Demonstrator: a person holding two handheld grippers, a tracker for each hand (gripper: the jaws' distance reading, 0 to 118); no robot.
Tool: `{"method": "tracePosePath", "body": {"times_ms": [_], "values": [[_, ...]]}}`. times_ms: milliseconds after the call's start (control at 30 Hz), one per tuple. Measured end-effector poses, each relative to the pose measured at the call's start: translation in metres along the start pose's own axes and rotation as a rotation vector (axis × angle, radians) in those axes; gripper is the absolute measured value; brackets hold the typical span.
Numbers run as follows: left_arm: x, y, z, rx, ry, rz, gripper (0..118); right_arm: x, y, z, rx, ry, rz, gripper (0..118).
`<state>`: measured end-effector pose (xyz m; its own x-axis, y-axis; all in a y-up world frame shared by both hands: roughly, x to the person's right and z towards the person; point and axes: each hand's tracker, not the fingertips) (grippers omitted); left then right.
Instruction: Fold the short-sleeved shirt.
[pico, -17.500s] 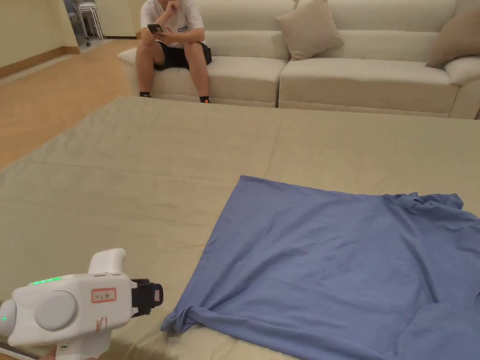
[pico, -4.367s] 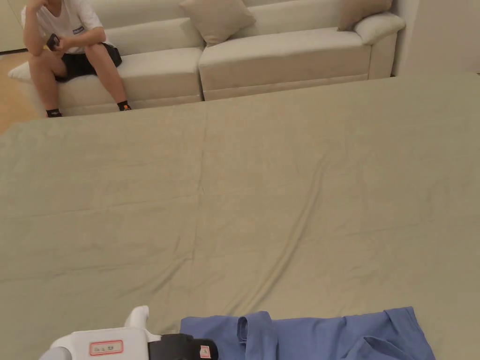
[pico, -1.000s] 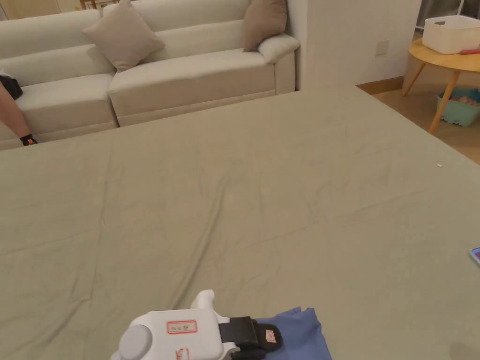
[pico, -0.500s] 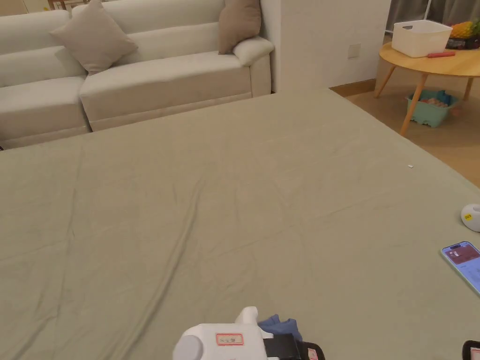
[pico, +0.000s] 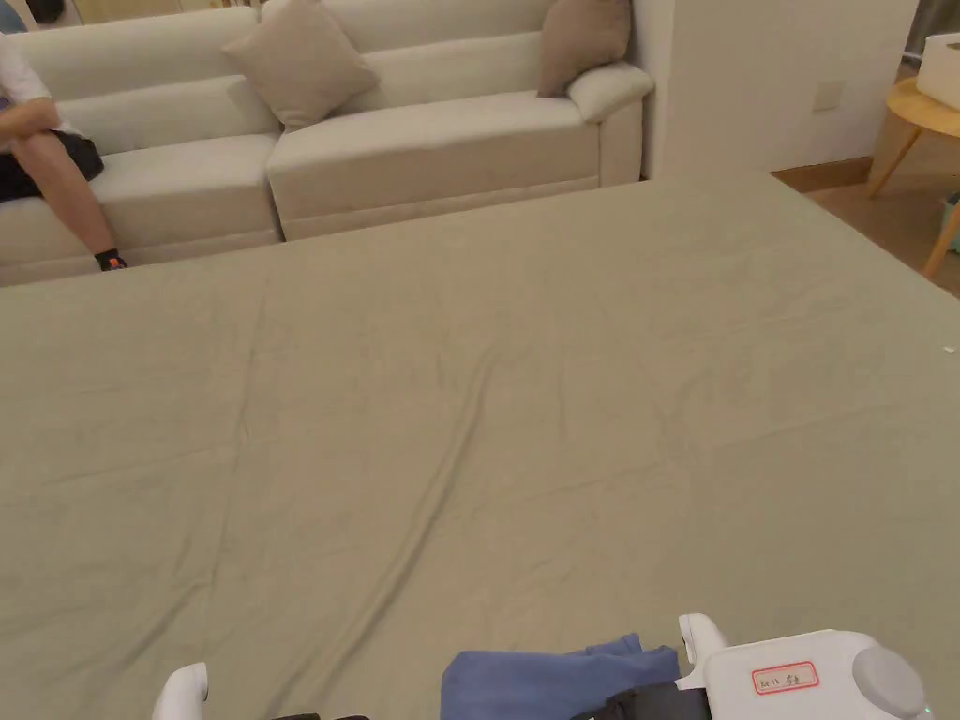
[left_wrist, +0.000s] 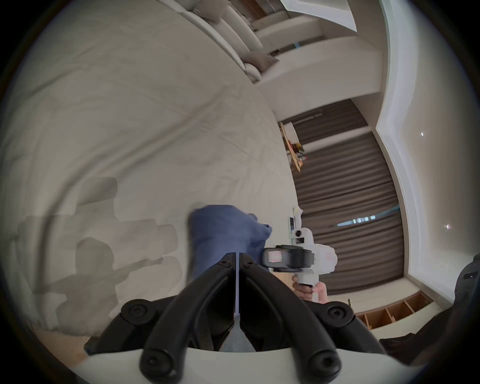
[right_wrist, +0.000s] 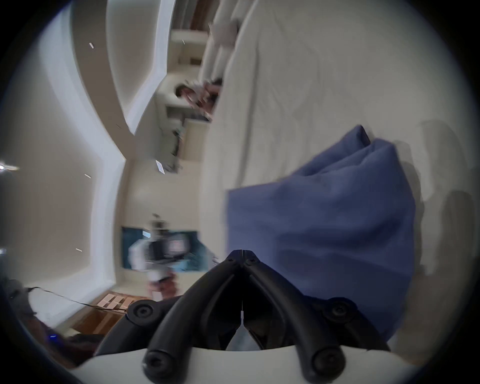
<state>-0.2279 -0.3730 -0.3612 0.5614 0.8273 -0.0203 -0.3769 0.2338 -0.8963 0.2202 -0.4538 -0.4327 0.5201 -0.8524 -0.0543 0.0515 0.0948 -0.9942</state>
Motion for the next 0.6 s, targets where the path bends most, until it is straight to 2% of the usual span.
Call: {"method": "tracePosePath", "body": {"times_ms": [33, 67, 133, 167, 233, 367, 400, 433, 467, 500, 533, 600], "values": [[-0.003, -0.002, 0.008, 0.014, 0.007, 0.001, 2, 0.002, 0.003, -0.003, -0.038, -0.142, -0.002, 0], [-0.004, -0.003, 0.014, 0.020, 0.014, -0.001, 2, 0.006, 0.005, -0.003, -0.065, -0.179, -0.015, 0], [-0.004, -0.006, 0.021, 0.028, 0.030, -0.012, 2, 0.009, 0.004, 0.004, -0.032, -0.105, -0.053, 0], [-0.003, -0.007, 0.022, 0.030, 0.037, -0.015, 2, 0.005, 0.003, 0.002, -0.023, -0.150, -0.036, 0], [-0.001, -0.007, 0.019, 0.021, 0.044, -0.021, 2, -0.001, 0.000, 0.001, -0.017, -0.209, 0.058, 0], [-0.002, -0.007, -0.007, -0.054, 0.022, -0.039, 2, 0.003, -0.004, 0.001, -0.003, -0.185, 0.020, 0], [-0.003, -0.006, -0.016, -0.078, 0.015, -0.046, 7, 0.006, -0.006, 0.001, 0.007, -0.170, 0.017, 0], [-0.004, -0.007, -0.024, -0.095, 0.019, -0.061, 24, 0.008, -0.008, 0.002, 0.016, -0.161, 0.008, 0], [-0.004, -0.007, -0.031, -0.089, 0.037, -0.072, 67, 0.010, -0.009, 0.003, 0.018, -0.156, 0.008, 0], [-0.007, -0.005, -0.040, -0.113, 0.063, -0.113, 102, 0.012, -0.011, 0.006, 0.024, -0.153, 0.011, 0], [-0.008, -0.004, -0.051, -0.138, 0.071, -0.135, 118, 0.014, -0.013, 0.008, 0.029, -0.150, 0.011, 0], [-0.007, -0.003, -0.069, -0.221, 0.048, -0.108, 115, 0.013, -0.018, 0.013, 0.039, -0.150, 0.000, 0]]}}
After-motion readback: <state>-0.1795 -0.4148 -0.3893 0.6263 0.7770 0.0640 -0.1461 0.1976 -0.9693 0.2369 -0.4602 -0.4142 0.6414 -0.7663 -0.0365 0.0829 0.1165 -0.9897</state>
